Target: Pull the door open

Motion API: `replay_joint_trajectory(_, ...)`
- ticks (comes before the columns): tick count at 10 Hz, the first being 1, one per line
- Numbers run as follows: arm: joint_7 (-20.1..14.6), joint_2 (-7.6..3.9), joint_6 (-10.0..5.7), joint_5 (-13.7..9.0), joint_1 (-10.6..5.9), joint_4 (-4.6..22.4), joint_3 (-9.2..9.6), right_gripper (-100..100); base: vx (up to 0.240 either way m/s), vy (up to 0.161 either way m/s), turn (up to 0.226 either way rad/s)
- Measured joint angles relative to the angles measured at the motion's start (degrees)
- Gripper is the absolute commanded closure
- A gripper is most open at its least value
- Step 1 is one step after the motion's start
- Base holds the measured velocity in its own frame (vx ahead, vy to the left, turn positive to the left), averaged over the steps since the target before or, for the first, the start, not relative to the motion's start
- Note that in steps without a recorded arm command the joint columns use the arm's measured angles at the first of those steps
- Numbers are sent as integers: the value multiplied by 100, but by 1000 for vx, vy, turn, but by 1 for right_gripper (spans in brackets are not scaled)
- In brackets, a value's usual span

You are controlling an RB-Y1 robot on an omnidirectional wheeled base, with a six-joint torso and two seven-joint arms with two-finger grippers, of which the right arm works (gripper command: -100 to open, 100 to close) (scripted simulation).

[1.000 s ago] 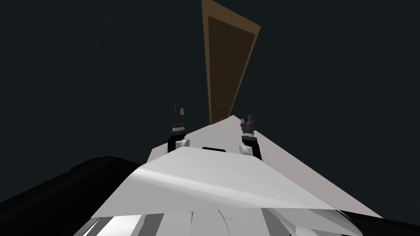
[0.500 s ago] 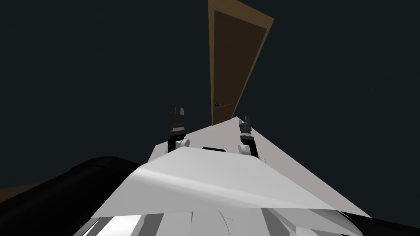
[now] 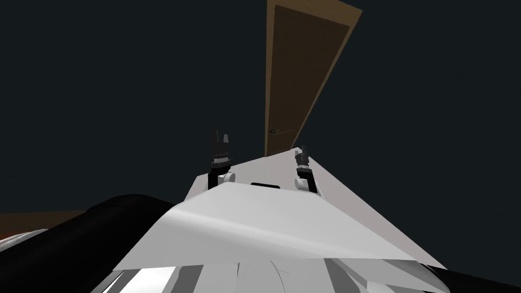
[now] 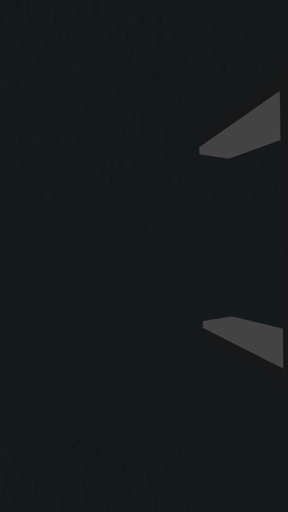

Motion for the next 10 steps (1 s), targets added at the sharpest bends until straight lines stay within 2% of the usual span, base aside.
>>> replay_joint_trajectory(2, 4, -55, -66, -37, -109, 296, -18, -100, 89, -45, 176)
replay_joint_trajectory(3, 8, -86, -97, -58, -231, 511, -38, -100, 95, -48, 150)
replay_joint_trajectory(10, 18, -285, -314, -194, -746, 1675, -125, -100, 81, -51, 167)
